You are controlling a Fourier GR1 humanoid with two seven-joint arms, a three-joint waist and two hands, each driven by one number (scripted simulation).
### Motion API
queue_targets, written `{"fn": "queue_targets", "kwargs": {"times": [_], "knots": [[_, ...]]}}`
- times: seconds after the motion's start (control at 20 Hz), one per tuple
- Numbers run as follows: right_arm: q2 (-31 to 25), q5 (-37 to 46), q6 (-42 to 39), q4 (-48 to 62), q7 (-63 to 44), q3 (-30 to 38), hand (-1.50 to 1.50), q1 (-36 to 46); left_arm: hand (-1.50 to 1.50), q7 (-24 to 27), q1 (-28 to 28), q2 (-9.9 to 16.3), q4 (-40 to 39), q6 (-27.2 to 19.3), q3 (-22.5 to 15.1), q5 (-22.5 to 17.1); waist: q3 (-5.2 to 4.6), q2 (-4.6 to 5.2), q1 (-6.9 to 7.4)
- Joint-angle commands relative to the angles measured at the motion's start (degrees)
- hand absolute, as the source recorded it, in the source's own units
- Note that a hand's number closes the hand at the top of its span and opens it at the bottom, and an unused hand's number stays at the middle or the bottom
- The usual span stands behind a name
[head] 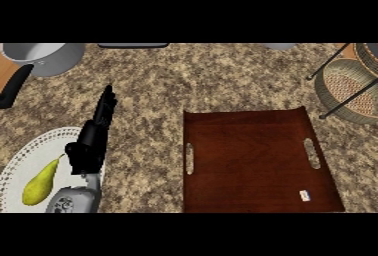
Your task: Pick the tomato from the tray and place it in the tiered basket
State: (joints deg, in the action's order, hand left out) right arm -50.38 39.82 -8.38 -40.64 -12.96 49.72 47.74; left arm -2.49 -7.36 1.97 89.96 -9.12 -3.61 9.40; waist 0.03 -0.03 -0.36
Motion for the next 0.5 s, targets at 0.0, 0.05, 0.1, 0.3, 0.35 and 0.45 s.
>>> {"fn": "queue_targets", "kwargs": {"times": [0.0, 0.05, 0.1, 0.3, 0.35, 0.45], "knots": [[-6.1, -6.0, -1.0, 3.8, 3.3, 8.5, -1.5, -4.8, 0.0, 0.9, 1.2, -1.0, -0.7, -0.6, -0.1, -0.2, 0.1, 0.1, -0.46], [-7.1, -7.9, -3.5, 4.3, 4.6, 10.6, -1.5, -7.7, 0.0, -1.1, -0.7, -1.3, -0.1, -1.6, -0.6, 1.2, 0.13, -0.07, -1.22], [-8.0, -9.9, -6.1, 3.4, 3.9, 12.1, -1.5, -8.5, 0.0, 0.6, 3.9, -1.1, 2.3, -1.3, -1.8, 1.5, 0.06, -0.35, -0.86], [-12.4, -13.5, -12.3, 6.2, 13.6, 18.4, -1.5, -21.7, 0.0, -1.2, 1.6, -1.7, 1.6, -2.2, -0.8, 1.3, 0.14, -0.39, -2.07], [-12.9, -14.7, -13.5, 6.6, 14.5, 19.9, -1.5, -23.9, 0.0, 1.9, 2.1, -0.6, 0.0, -1.2, 0.6, 0.1, 0.07, -0.25, -1.65], [-13.5, -16.4, -15.4, 9.6, 19.0, 22.8, -1.5, -29.0, 0.0, 0.8, -1.6, 0.9, -2.4, -0.4, 2.6, -0.4, 0.1, -0.07, -1.82]]}}
